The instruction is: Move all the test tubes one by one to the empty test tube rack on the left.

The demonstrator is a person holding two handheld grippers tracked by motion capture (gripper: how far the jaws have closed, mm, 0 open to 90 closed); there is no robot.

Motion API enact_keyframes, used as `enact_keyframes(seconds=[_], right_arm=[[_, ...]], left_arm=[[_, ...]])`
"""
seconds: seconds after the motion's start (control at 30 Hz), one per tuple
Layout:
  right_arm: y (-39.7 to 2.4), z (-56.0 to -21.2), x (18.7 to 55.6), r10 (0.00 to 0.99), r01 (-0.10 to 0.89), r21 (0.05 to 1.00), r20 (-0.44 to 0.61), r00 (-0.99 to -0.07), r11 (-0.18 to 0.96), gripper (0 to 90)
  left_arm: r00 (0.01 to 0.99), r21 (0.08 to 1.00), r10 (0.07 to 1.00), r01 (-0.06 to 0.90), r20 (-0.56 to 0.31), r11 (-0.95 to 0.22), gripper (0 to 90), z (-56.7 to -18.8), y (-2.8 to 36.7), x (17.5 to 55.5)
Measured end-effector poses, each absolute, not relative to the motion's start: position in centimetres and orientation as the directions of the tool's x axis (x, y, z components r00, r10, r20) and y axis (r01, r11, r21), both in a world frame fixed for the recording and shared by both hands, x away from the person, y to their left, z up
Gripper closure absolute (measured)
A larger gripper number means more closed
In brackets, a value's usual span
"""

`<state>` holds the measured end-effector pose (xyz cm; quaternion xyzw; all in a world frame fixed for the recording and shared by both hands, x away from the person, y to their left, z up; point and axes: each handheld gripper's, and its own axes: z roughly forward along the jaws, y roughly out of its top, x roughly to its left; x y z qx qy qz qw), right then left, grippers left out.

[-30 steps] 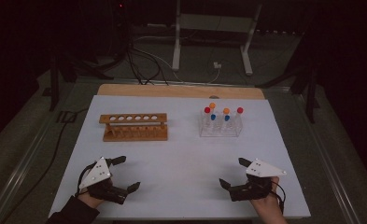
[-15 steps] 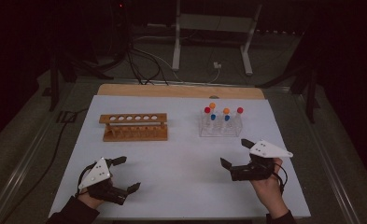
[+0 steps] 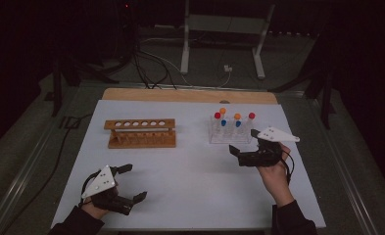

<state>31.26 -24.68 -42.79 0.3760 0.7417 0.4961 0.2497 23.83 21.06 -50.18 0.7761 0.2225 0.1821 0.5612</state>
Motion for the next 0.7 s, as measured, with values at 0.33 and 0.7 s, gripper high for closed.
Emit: enact_keyframes(seconds=[0.33, 0.7], right_arm=[[-24.8, -44.1, 34.9, 0.852, 0.421, 0.884, 0.052, -0.521, 0.204, 4.3], [-24.9, -45.2, 37.2, 0.916, 0.489, 0.849, 0.014, -0.401, 0.201, 29.6]], left_arm=[[0.834, 0.952, 0.550, 0.142, 0.032, -0.270, 0.5, -50.2, 21.1, 23.9], [0.835, 0.952, 0.550, 0.145, 0.029, -0.271, 0.5, -50.2, 21.1, 24.0]])
